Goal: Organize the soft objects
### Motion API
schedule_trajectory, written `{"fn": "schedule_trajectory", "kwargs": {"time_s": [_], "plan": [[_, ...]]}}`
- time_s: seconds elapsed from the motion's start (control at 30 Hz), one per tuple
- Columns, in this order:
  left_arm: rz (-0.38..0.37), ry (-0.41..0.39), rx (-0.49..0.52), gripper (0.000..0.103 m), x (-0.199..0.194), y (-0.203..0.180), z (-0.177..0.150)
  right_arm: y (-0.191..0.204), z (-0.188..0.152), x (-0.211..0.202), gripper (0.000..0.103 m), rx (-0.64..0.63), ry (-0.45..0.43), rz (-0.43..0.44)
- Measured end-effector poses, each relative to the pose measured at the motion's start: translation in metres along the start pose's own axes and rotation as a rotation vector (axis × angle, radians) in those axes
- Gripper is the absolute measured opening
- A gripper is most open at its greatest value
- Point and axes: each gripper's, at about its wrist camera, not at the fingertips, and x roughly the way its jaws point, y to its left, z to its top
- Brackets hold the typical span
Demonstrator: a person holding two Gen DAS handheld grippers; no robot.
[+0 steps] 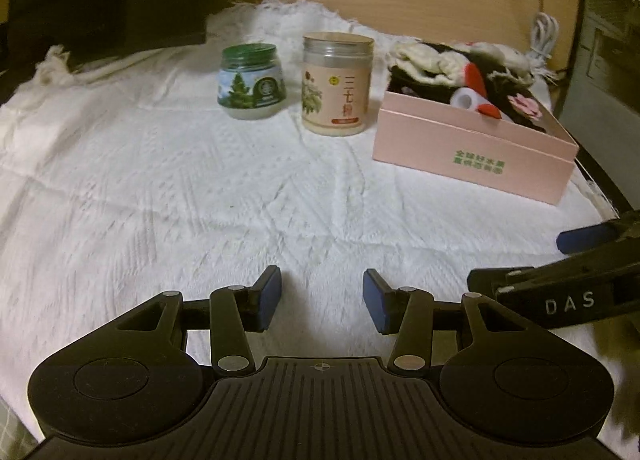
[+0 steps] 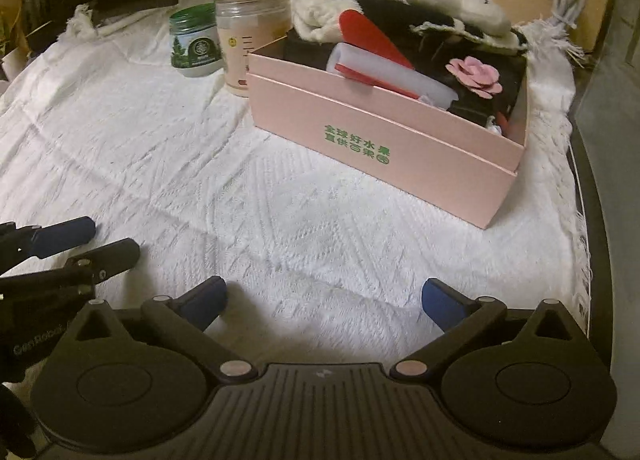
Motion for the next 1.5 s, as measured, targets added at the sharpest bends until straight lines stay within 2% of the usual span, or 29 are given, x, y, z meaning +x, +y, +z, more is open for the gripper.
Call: {"fn": "schedule_trajectory", "kwargs": {"time_s": [0.07,0.23,0.47,1.5], "plan": [[0.026,-0.027,0.02,0.05,-0.001,-0.006,-0.005,-0.001,-0.002,0.001,0.103,0.005,-0.025,-0.002],[0.03,-0.045,-0.009,0.05,-0.002,-0.005,-0.007,-0.003,-0.025,-0.001,0.103,-0.012,-0.207,0.011],[0.063,-0.048,-0.005,0.05,-0.003,-0.008,-0.008,-0.003,-0.024,-0.001,0.103,-0.012,-0.207,0.011],[0.056,-0.049,0.001,0.05,-0.004,-0.008,-0.009,-0.004,-0.025,-0.001,0.103,-0.013,-0.207,0.012]]}}
